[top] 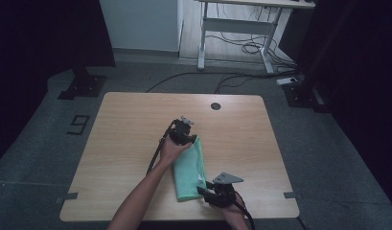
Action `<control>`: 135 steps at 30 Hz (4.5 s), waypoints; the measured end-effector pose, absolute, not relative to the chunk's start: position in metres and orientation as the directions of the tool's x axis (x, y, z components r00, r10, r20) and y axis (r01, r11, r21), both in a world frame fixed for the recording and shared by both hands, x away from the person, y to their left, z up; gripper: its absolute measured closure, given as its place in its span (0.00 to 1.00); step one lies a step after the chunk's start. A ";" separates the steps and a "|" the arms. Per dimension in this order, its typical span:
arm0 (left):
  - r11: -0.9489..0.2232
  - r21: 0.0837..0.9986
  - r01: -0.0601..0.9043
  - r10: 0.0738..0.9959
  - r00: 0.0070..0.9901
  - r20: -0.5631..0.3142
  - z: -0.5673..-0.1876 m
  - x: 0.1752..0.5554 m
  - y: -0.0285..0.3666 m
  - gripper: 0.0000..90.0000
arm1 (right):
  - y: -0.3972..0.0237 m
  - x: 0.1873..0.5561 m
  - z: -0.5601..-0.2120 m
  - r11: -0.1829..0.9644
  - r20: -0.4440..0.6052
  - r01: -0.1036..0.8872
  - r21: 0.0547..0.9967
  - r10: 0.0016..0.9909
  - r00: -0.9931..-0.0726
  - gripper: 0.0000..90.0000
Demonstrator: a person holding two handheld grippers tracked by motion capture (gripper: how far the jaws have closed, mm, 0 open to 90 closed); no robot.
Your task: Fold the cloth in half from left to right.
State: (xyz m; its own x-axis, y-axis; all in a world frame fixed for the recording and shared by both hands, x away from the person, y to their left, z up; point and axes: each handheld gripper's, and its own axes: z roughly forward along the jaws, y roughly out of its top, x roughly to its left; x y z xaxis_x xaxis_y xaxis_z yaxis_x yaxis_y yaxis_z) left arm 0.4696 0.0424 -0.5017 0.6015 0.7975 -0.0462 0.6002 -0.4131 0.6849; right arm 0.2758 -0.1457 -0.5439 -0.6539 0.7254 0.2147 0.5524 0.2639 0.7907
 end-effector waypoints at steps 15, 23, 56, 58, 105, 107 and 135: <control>-0.391 0.679 0.621 0.814 0.578 -0.059 -0.505 0.450 0.082 0.66 | -0.159 0.274 -0.543 0.262 0.221 0.568 0.781 0.733 -0.643 0.77; -0.431 0.633 0.643 0.809 0.586 -0.045 -0.521 0.452 0.083 0.67 | -0.157 0.276 -0.549 0.311 0.180 0.579 0.754 0.749 -0.637 0.81; -0.463 0.620 0.633 0.786 0.616 -0.042 -0.526 0.452 0.092 0.72 | -0.101 0.316 -0.522 0.331 0.156 0.496 0.803 0.686 -0.711 0.51; -0.465 0.616 0.636 0.785 0.618 -0.046 -0.528 0.453 0.093 0.72 | -0.094 0.324 -0.521 0.334 0.162 0.497 0.801 0.678 -0.717 0.52; -0.446 0.625 0.641 0.793 0.606 -0.056 -0.532 0.453 0.092 0.73 | -0.071 0.289 -0.548 0.531 0.007 0.395 0.750 0.591 -0.807 0.47; -0.441 0.624 0.645 0.797 0.601 -0.058 -0.532 0.453 0.091 0.72 | -0.072 0.287 -0.549 0.521 0.008 0.395 0.757 0.597 -0.802 0.47; -0.467 0.606 0.644 0.790 0.612 -0.041 -0.529 0.454 0.092 0.78 | -0.069 0.290 -0.551 0.467 0.028 0.440 0.767 0.660 -0.750 0.46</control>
State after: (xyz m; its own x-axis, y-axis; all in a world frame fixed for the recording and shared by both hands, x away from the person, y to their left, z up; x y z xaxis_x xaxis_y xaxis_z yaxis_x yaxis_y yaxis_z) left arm 0.4538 0.0920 -0.5295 0.6116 0.7902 -0.0408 0.6441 -0.4673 0.6056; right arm 0.2904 -0.0687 -0.5512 -0.7504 0.6604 0.0278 0.4396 0.4671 0.7672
